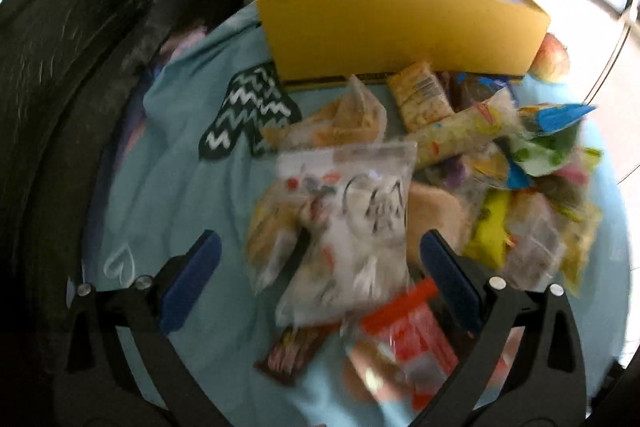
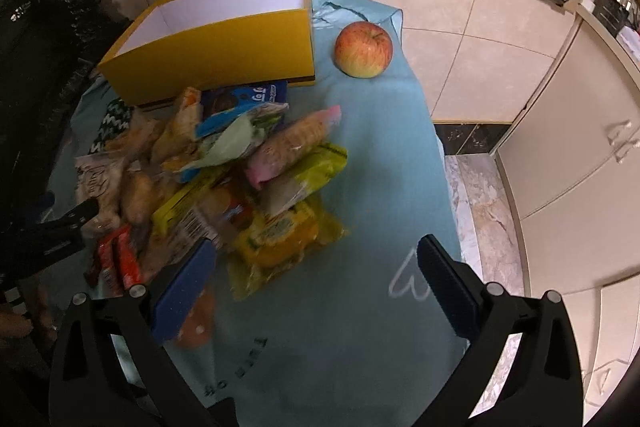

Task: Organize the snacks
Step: 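Grasp the white bag with black circle print with the left tool while the right tool grasps the yellow-green bag, then carry both bags into the yellow box and open both tools while releasing them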

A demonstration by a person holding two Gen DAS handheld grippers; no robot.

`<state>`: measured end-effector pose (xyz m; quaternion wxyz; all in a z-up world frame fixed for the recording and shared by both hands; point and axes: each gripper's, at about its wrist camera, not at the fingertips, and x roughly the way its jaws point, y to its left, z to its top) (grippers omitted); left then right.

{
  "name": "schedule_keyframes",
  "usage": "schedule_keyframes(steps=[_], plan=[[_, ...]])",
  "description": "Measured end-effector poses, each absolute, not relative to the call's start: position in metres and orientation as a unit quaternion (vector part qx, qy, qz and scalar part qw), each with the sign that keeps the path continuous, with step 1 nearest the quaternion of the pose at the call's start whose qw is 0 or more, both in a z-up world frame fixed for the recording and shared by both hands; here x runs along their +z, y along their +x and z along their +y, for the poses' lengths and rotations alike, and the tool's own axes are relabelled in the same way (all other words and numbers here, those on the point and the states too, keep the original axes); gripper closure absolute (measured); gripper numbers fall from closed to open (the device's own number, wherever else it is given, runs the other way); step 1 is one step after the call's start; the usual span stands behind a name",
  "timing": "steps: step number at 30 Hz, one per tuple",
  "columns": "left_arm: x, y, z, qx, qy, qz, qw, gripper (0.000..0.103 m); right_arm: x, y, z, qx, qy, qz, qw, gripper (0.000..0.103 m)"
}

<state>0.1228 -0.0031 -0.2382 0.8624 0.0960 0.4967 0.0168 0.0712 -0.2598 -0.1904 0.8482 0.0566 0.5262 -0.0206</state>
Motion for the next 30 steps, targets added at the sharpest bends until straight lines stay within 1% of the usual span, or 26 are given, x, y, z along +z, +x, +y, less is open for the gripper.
schedule_keyframes(steps=[2,3,5,8,11,14,15,16,17,18,19,22,26,30], plan=[[-0.256,0.135,-0.007,0.025,0.115,0.512,0.851,0.023,-0.196,0.080,-0.262,-0.013,0.058,0.528,0.847,0.004],[-0.261,0.137,-0.005,0.024,0.120,0.512,0.850,0.025,-0.200,0.085,-0.262,-0.008,0.057,0.528,0.847,0.004],[-0.266,0.137,0.006,0.024,0.122,0.504,0.855,0.036,-0.207,0.094,-0.263,-0.002,0.057,0.533,0.844,0.006],[-0.263,0.135,0.022,0.013,0.092,0.500,0.861,0.041,-0.224,0.107,-0.264,0.011,0.075,0.548,0.833,0.013],[-0.255,0.131,0.042,0.003,0.047,0.497,0.867,0.043,-0.250,0.126,-0.266,0.023,0.096,0.566,0.818,0.022],[-0.252,0.122,0.060,0.001,0.023,0.497,0.868,0.043,-0.275,0.142,-0.263,0.038,0.115,0.587,0.800,0.035],[-0.252,0.120,0.062,0.001,0.022,0.497,0.867,0.043,-0.284,0.149,-0.261,0.051,0.126,0.594,0.793,0.045],[-0.252,0.119,0.064,0.001,0.021,0.497,0.867,0.043,-0.287,0.152,-0.259,0.058,0.131,0.596,0.790,0.051],[-0.251,0.118,0.066,-0.001,0.017,0.496,0.868,0.043,-0.285,0.156,-0.255,0.063,0.128,0.590,0.794,0.056],[-0.250,0.118,0.067,-0.002,0.013,0.496,0.868,0.043,-0.279,0.159,-0.249,0.074,0.116,0.586,0.798,0.066],[-0.247,0.118,0.069,-0.004,0.001,0.497,0.868,0.043,-0.273,0.160,-0.244,0.078,0.102,0.583,0.802,0.072],[-0.238,0.119,0.077,-0.016,-0.030,0.495,0.868,0.044,-0.253,0.154,-0.244,0.091,0.102,0.570,0.810,0.079],[-0.212,0.112,0.079,-0.044,-0.053,0.476,0.877,0.044,-0.221,0.132,-0.266,0.112,0.151,0.541,0.820,0.081],[-0.187,0.104,0.073,-0.086,-0.065,0.456,0.884,0.044,-0.191,0.110,-0.281,0.121,0.172,0.512,0.833,0.081]])
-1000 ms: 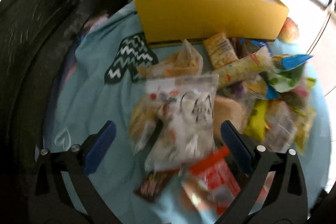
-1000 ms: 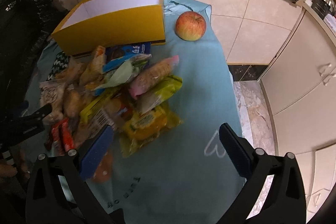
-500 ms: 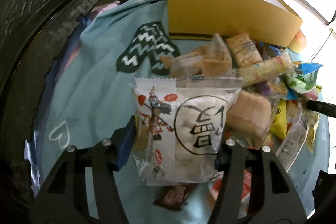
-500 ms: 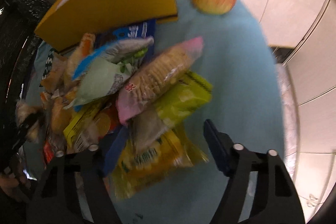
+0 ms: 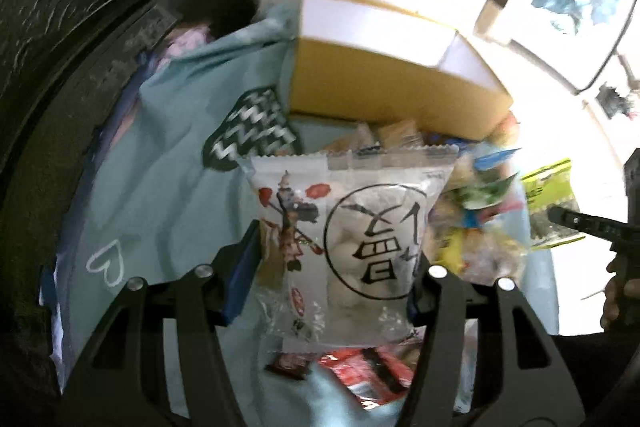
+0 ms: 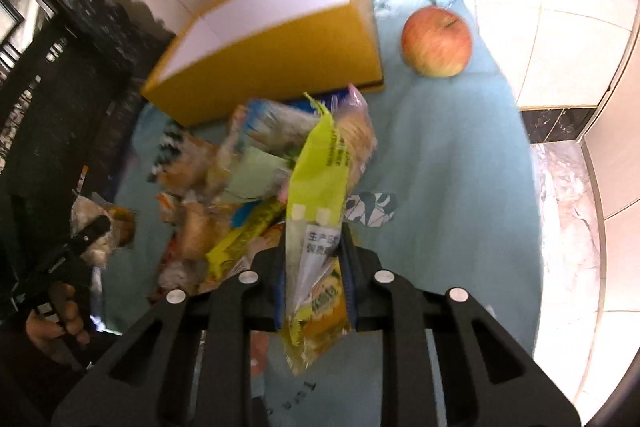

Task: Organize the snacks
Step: 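Carry both bags into the yellow box and open both tools while releasing them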

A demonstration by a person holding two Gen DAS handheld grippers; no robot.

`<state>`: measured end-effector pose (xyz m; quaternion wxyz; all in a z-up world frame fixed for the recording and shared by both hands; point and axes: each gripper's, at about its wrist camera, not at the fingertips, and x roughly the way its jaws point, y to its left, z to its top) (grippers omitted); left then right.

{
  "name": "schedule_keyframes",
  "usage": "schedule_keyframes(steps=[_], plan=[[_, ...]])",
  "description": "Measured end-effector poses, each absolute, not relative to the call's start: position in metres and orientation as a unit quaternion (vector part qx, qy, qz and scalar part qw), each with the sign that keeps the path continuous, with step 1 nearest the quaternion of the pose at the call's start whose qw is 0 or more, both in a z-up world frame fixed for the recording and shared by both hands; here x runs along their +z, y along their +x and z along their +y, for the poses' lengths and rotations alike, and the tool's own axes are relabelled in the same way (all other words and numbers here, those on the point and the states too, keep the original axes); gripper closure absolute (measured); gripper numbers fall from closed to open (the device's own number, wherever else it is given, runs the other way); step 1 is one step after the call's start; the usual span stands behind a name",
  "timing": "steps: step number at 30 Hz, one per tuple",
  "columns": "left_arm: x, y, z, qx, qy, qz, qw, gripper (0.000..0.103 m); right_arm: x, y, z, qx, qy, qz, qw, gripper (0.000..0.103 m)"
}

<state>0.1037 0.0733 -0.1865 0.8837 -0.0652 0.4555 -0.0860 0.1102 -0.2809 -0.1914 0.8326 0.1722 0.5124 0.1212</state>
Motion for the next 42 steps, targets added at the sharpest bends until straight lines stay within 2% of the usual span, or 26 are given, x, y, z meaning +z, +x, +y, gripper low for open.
schedule_keyframes(steps=[6,7,11,17,24,25,26,27,30,31,32,33,34,42], plan=[[-0.176,0.099,0.069,-0.133,-0.084,0.446,0.881,0.043,-0.182,0.098,-0.275,0.123,0.152,0.503,0.842,0.081],[-0.179,0.098,0.070,-0.131,-0.087,0.450,0.879,0.041,-0.187,0.099,-0.272,0.120,0.149,0.510,0.839,0.081],[-0.196,0.103,0.079,-0.103,-0.097,0.475,0.868,0.015,-0.204,0.097,-0.268,0.118,0.141,0.532,0.826,0.081],[-0.230,0.107,0.085,-0.071,-0.092,0.531,0.839,0.014,-0.217,0.098,-0.261,0.118,0.129,0.550,0.816,0.081],[-0.254,0.119,0.044,-0.077,-0.012,0.528,0.846,0.014,-0.229,0.105,-0.259,0.103,0.116,0.562,0.812,0.080],[-0.260,0.123,0.040,-0.078,-0.004,0.533,0.842,0.016,-0.233,0.107,-0.260,0.099,0.117,0.568,0.809,0.079],[-0.268,0.127,0.036,-0.082,0.003,0.542,0.837,0.043,-0.238,0.108,-0.261,0.096,0.120,0.574,0.804,0.079],[-0.275,0.131,0.033,-0.090,0.006,0.554,0.828,0.053,-0.243,0.110,-0.261,0.094,0.121,0.580,0.800,0.078],[-0.278,0.135,0.038,-0.083,-0.006,0.559,0.825,0.056,-0.255,0.112,-0.258,0.086,0.103,0.589,0.797,0.059],[-0.278,0.134,0.039,-0.083,0.000,0.557,0.826,0.057,-0.259,0.113,-0.258,0.083,0.101,0.591,0.796,0.058],[-0.277,0.132,0.040,-0.085,0.003,0.555,0.827,0.057,-0.262,0.114,-0.258,0.082,0.105,0.591,0.795,0.058],[-0.276,0.131,0.043,-0.084,0.000,0.555,0.827,0.057,-0.264,0.113,-0.260,0.082,0.117,0.589,0.795,0.068],[-0.275,0.129,0.046,-0.084,-0.003,0.555,0.827,0.058,-0.262,0.113,-0.263,0.088,0.134,0.583,0.796,0.081],[-0.239,0.108,0.070,-0.107,-0.037,0.524,0.844,0.062,-0.213,0.104,-0.266,0.130,0.149,0.535,0.822,0.083]])
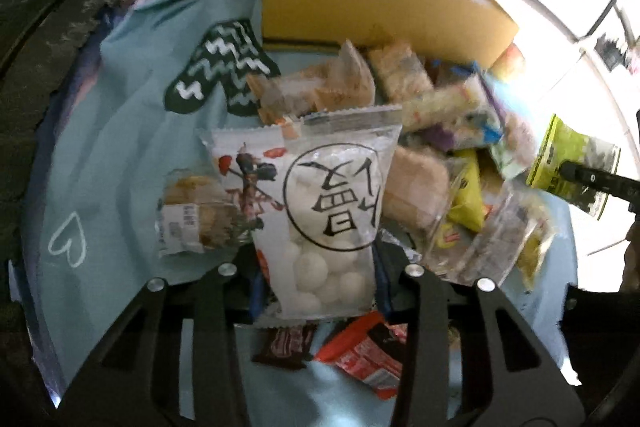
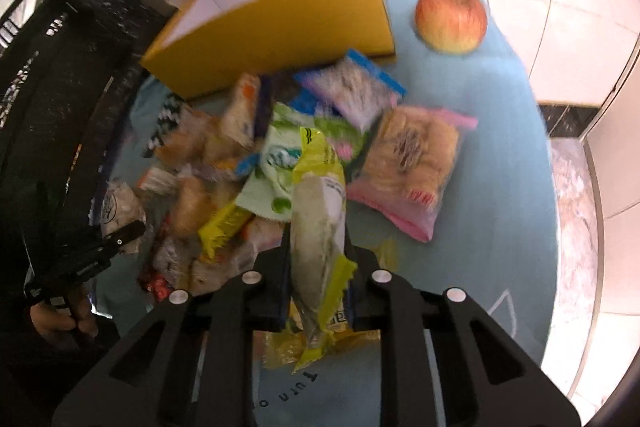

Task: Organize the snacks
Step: 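Carry both bags into the yellow box and open both tools while releasing them, then move both tools back from the box to the snack pile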

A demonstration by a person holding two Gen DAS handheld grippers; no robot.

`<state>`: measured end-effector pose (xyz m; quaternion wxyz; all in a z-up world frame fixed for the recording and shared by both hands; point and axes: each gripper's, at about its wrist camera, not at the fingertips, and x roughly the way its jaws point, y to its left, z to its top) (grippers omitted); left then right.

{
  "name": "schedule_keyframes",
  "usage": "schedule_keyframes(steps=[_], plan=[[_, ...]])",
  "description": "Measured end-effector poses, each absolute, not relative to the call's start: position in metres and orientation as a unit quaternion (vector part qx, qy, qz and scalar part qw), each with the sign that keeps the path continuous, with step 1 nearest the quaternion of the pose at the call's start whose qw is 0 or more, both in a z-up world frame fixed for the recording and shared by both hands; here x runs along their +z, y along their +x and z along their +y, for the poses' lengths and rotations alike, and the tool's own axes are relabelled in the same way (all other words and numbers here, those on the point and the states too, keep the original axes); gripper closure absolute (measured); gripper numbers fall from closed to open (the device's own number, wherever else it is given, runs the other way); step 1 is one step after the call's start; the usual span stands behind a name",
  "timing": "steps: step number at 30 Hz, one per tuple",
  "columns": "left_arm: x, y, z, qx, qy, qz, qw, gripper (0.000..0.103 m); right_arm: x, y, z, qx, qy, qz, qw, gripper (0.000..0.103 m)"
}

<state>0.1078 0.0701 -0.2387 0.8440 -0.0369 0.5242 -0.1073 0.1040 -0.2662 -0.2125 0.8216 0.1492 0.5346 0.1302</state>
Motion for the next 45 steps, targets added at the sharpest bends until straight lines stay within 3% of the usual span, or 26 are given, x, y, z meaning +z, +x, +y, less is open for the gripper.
schedule_keyframes(steps=[13,27,28,29,31,35,45], plan=[[-0.165,0.121,0.057,-0.132,-0.059,0.466,0.873,0.062,-0.137,0.118,-0.251,0.167,0.157,0.460,0.858,0.083],[-0.088,0.279,-0.002,-0.147,-0.062,0.419,0.894,0.060,-0.063,0.261,-0.252,0.159,0.144,0.401,0.891,0.082],[-0.088,0.291,-0.005,-0.145,-0.058,0.421,0.894,0.058,-0.060,0.281,-0.249,0.158,0.142,0.398,0.892,0.081],[-0.089,0.303,-0.007,-0.140,-0.056,0.423,0.894,0.044,-0.061,0.293,-0.248,0.157,0.139,0.403,0.891,0.079],[-0.100,0.332,-0.006,-0.116,-0.056,0.443,0.887,0.004,-0.068,0.319,-0.243,0.119,0.103,0.424,0.892,0.043],[-0.123,0.346,0.019,-0.059,-0.085,0.491,0.865,0.004,-0.074,0.318,-0.252,0.103,0.099,0.426,0.893,0.042],[-0.155,0.233,0.038,-0.050,-0.072,0.495,0.864,0.004,-0.118,0.221,-0.255,0.106,0.091,0.458,0.878,0.042]])
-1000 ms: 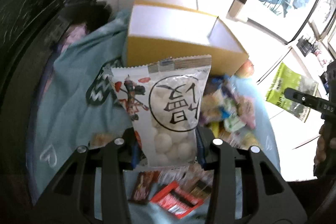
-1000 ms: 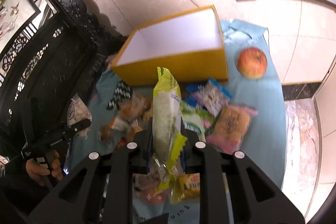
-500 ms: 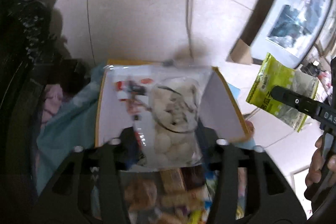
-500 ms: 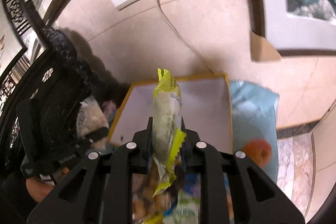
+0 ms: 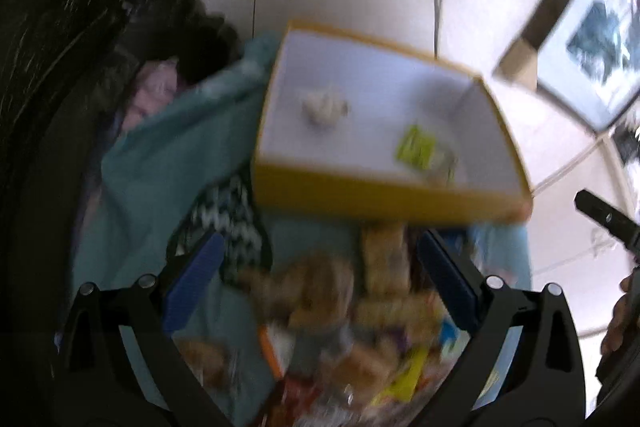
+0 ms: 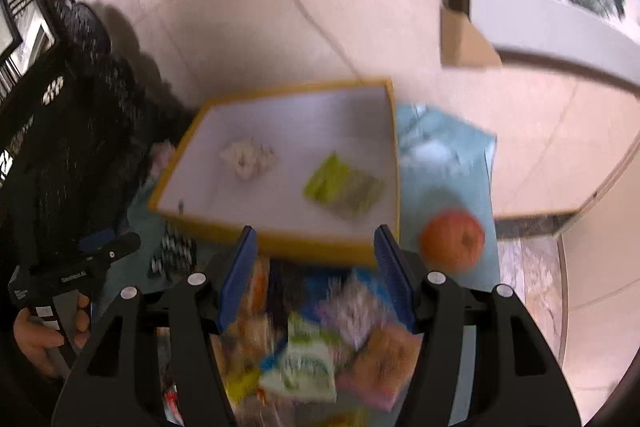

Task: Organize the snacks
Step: 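Move both tools back from the box to the snack pile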

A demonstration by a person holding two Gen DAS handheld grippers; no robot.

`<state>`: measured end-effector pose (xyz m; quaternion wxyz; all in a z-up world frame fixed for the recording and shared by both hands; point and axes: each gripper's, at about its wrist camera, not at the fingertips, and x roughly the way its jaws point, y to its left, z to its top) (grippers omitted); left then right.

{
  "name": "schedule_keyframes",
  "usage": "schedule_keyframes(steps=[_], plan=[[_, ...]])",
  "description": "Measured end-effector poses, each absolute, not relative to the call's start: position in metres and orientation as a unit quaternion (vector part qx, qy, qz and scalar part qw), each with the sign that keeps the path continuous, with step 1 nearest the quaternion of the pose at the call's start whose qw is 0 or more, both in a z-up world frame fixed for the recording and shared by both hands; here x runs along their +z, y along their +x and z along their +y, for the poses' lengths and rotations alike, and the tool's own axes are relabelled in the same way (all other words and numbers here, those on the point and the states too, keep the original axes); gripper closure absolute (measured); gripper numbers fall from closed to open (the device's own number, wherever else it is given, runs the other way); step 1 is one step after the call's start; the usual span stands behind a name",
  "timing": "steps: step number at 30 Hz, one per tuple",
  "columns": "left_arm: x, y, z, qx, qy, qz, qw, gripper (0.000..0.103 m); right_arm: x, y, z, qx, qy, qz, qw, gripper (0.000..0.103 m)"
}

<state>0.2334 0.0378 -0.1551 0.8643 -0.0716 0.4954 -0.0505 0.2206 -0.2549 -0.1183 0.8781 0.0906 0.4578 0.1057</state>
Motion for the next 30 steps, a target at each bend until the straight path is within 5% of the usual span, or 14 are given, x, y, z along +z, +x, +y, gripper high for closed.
schedule_keyframes(steps=[7,18,20,24,30], plan=[[-0.163,0.150,0.018,-0.075,0.023,0.487,0.870,0.004,-0.124,0.134,-0.236,0.109,0.074,0.449,0.884,0.038],[-0.192,0.066,0.034,-0.118,0.036,0.510,0.852,0.003,-0.173,0.069,-0.238,0.100,0.069,0.506,0.854,0.031],[-0.204,0.057,0.036,-0.126,0.036,0.521,0.843,0.003,-0.187,0.062,-0.236,0.103,0.064,0.519,0.846,0.028],[-0.229,0.040,0.029,-0.143,0.052,0.540,0.828,0.003,-0.210,0.049,-0.227,0.117,0.039,0.536,0.835,0.001],[-0.262,0.036,0.018,-0.132,0.044,0.565,0.813,0.003,-0.217,0.045,-0.224,0.106,0.014,0.540,0.835,0.001]])
